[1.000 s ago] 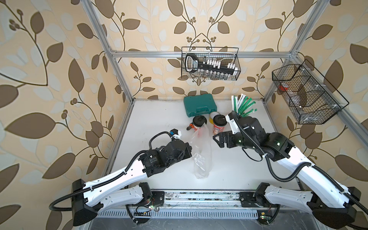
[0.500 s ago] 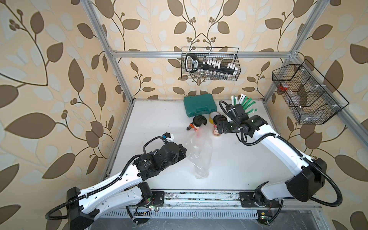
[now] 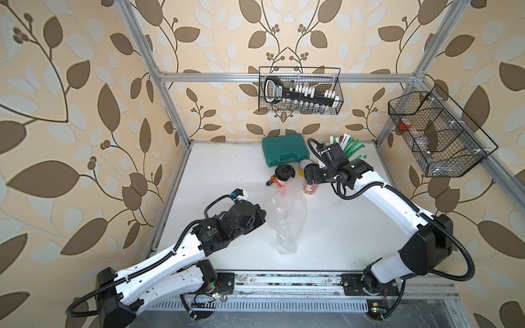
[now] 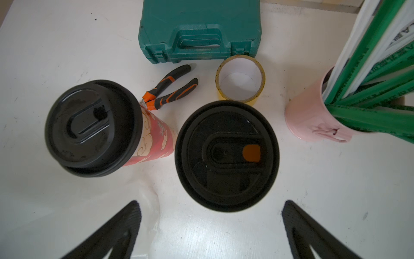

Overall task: Pack milk tea into plastic carrier bags
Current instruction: Pick up the milk tea cup at the center of the board.

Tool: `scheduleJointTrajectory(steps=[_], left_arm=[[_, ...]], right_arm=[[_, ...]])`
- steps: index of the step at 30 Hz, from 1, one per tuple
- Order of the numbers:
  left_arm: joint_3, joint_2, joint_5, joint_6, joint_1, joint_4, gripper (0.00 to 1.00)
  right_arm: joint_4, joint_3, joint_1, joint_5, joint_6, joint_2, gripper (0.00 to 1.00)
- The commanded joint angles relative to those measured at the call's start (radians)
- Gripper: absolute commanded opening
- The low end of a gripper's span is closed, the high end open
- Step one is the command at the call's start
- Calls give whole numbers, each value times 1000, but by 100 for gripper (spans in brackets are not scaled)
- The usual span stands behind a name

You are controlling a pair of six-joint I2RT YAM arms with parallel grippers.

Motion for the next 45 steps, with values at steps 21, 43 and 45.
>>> scheduleJointTrajectory(steps=[21,43,45], left_arm=[[-31,-3,22,-8,32,33,0],[-53,-23,25,-23,45,40,0],[-52,-23,25,-23,45,41,0]], right_arm=[[43,67,-4,72,-25,144,100],[35,77,-11,69,-33,75,91],[-1,90,-9,57,-34,49,90]])
